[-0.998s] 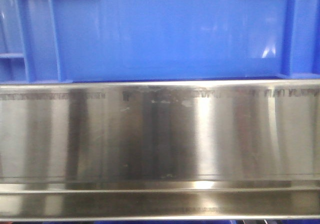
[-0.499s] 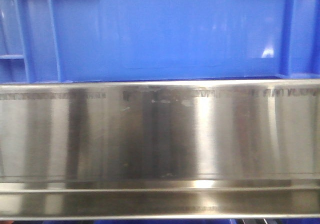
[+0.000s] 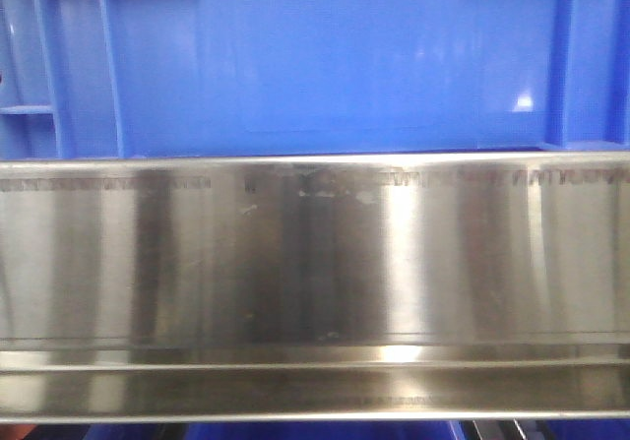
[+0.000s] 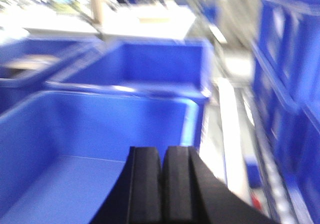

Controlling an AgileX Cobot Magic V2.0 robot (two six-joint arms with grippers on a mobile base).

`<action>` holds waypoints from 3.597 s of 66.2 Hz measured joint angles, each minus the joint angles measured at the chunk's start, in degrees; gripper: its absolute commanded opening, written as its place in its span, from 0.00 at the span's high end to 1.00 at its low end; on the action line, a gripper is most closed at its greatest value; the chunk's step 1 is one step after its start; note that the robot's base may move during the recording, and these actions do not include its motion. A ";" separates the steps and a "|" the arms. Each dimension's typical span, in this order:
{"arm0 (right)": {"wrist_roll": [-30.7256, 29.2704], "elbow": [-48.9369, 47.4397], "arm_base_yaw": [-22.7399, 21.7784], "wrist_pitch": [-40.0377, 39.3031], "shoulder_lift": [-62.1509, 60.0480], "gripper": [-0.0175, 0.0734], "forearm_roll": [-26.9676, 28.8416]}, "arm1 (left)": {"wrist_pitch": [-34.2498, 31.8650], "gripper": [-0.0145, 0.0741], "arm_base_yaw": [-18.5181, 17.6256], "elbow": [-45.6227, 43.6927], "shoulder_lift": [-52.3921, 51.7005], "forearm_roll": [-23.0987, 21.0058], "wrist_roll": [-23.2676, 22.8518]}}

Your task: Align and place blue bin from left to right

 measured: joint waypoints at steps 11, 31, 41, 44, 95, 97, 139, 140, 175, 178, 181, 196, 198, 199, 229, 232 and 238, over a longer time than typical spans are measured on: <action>-4.57 10.45 0.00 -10.77 -8.02 0.90 -0.10 | -13.81 0.96 0.00 13.49 -7.68 1.95 0.00; -5.95 22.52 0.00 -14.64 -22.83 0.90 -0.20 | -19.06 0.96 0.00 30.72 -24.12 6.10 0.00; -6.04 23.58 0.00 -14.40 -27.06 0.90 -0.20 | -19.06 0.96 0.00 33.34 -29.67 6.22 0.00; -6.04 23.58 0.00 -14.40 -27.54 0.90 -0.20 | -19.06 0.96 0.00 33.46 -30.85 6.22 0.00; -6.04 23.58 0.00 -14.40 -28.21 0.90 -0.20 | -19.17 0.96 0.00 33.46 -32.61 6.22 0.00; -6.04 23.58 0.00 -14.40 -28.21 0.90 -0.20 | -19.17 0.96 0.00 33.46 -32.61 6.22 0.00; -6.04 23.58 0.00 -14.40 -28.39 0.90 -0.20 | -19.17 0.96 0.00 33.46 -32.61 6.22 0.00; -6.04 23.58 0.00 -14.40 -28.39 0.90 -0.20 | -19.17 0.96 0.00 33.46 -32.61 6.22 0.00; -6.04 23.58 0.00 -14.40 -28.48 0.90 -0.20 | -19.17 0.96 0.00 33.46 -32.61 6.22 0.04; -6.04 23.58 0.00 -14.50 -28.48 0.90 -0.20 | -19.17 0.96 0.00 33.46 -32.61 6.22 0.04; -6.04 23.58 0.00 -14.60 -28.48 0.90 -0.20 | -19.17 0.96 0.00 33.46 -32.61 6.22 0.04; -6.04 23.58 0.00 -14.72 -28.48 0.90 -0.20 | -19.17 0.96 0.00 33.46 -32.61 6.22 0.04; -6.04 23.58 0.00 -14.72 -28.48 0.90 -0.20 | -19.17 0.96 0.00 33.46 -32.61 6.22 0.04; -6.04 23.58 0.00 -14.82 -28.48 0.90 -0.20 | -19.17 0.96 0.00 33.46 -32.61 6.22 0.04; -24.29 26.04 -5.17 -15.37 -30.21 0.90 9.70 | -19.17 0.96 0.00 33.46 -32.61 6.22 0.04; -30.57 28.31 -8.83 -16.07 -31.84 0.90 14.22 | -19.17 0.96 0.00 33.46 -32.61 6.22 0.04; -36.24 32.72 -14.44 -18.47 -34.71 0.90 18.95 | -19.17 0.96 0.00 33.46 -32.61 6.22 0.04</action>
